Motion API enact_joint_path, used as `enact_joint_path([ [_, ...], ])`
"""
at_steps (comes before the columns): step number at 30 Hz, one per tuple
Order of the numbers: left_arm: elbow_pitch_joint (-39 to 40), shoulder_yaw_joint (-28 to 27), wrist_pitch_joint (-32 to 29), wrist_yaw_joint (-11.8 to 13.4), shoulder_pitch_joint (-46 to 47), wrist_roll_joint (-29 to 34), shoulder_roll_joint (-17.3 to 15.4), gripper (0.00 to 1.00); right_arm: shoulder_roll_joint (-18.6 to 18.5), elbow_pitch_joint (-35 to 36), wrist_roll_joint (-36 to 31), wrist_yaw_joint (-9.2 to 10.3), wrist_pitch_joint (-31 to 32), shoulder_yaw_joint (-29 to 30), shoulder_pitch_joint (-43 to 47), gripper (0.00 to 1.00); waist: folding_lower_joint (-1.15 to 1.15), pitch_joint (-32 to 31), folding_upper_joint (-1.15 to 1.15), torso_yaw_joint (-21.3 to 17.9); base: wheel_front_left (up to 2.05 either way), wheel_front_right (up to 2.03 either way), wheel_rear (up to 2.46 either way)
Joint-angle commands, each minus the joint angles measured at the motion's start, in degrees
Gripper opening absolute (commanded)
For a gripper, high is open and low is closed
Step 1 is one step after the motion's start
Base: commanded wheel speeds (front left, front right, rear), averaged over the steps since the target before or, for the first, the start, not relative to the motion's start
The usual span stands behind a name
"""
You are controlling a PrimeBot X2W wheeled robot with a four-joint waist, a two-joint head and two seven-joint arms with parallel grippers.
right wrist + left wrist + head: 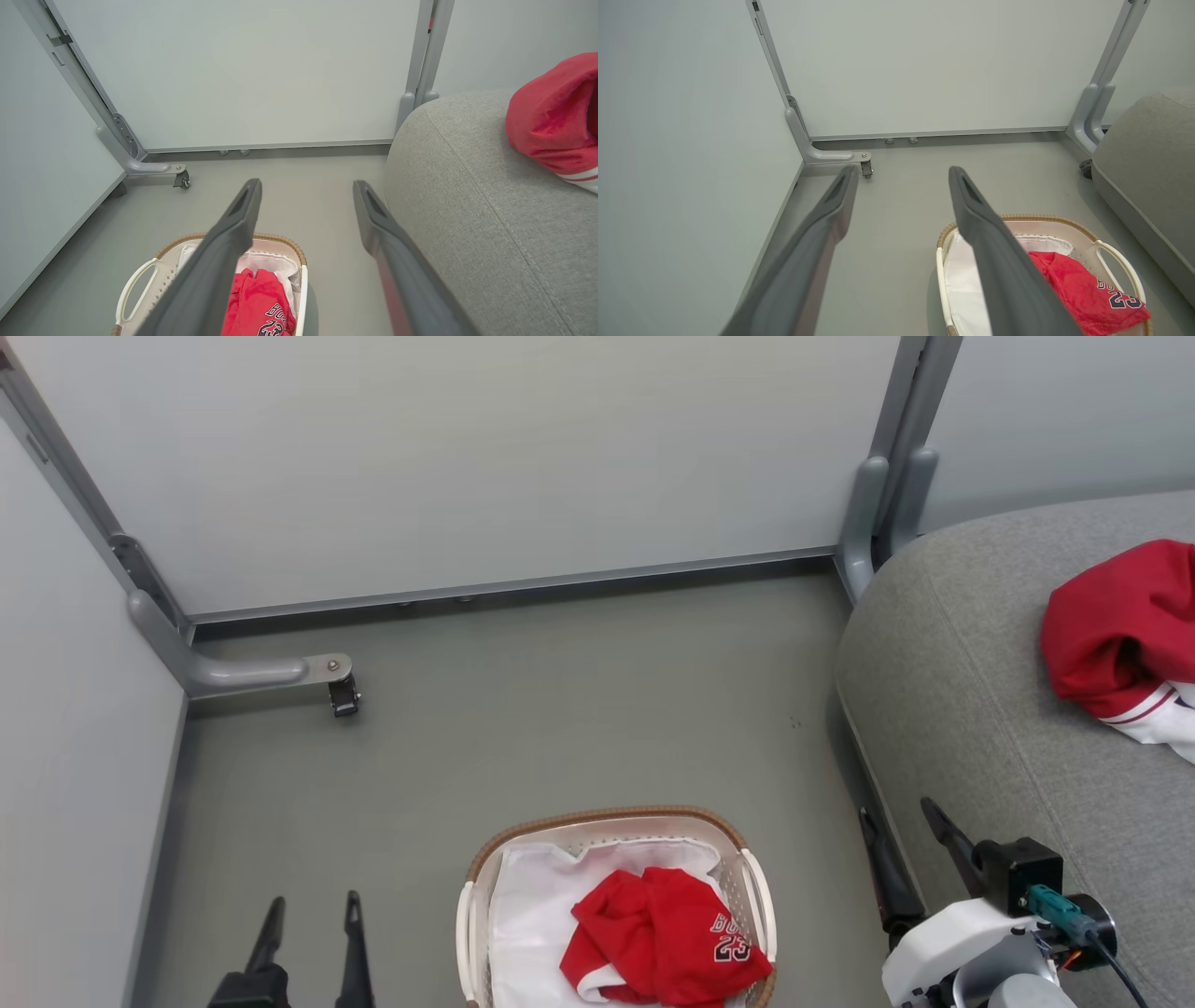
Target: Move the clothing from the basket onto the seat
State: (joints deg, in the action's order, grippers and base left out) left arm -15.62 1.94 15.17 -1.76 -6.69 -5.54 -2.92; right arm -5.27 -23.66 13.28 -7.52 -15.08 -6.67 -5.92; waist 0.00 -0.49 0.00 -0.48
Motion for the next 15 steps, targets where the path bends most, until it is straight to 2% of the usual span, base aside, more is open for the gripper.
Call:
enact_joint_path([
  [1,-0.36,0.4,-0.03,-0.37,-0.82,-0.38,-0.02,1.0,-0.16,0.1,-0.24,0.06,-0.12,-0.12,0.52,1.0,0.0,0.03,0.0,-0.06,0.0,0.0,0.0],
  [8,-3.35,4.59,-0.03,-1.77,2.03,-2.54,-0.06,1.0,-0.51,1.18,-0.26,0.06,-0.12,-0.51,-2.02,1.0,0.0,2.13,0.0,-1.34,0.0,0.0,0.0],
  [15,-8.27,10.94,-0.03,-2.86,7.98,-5.2,-0.08,1.0,-0.57,4.22,0.78,0.07,-0.13,-1.12,-7.04,1.0,0.0,10.34,0.0,-4.07,0.0,0.0,0.0],
])
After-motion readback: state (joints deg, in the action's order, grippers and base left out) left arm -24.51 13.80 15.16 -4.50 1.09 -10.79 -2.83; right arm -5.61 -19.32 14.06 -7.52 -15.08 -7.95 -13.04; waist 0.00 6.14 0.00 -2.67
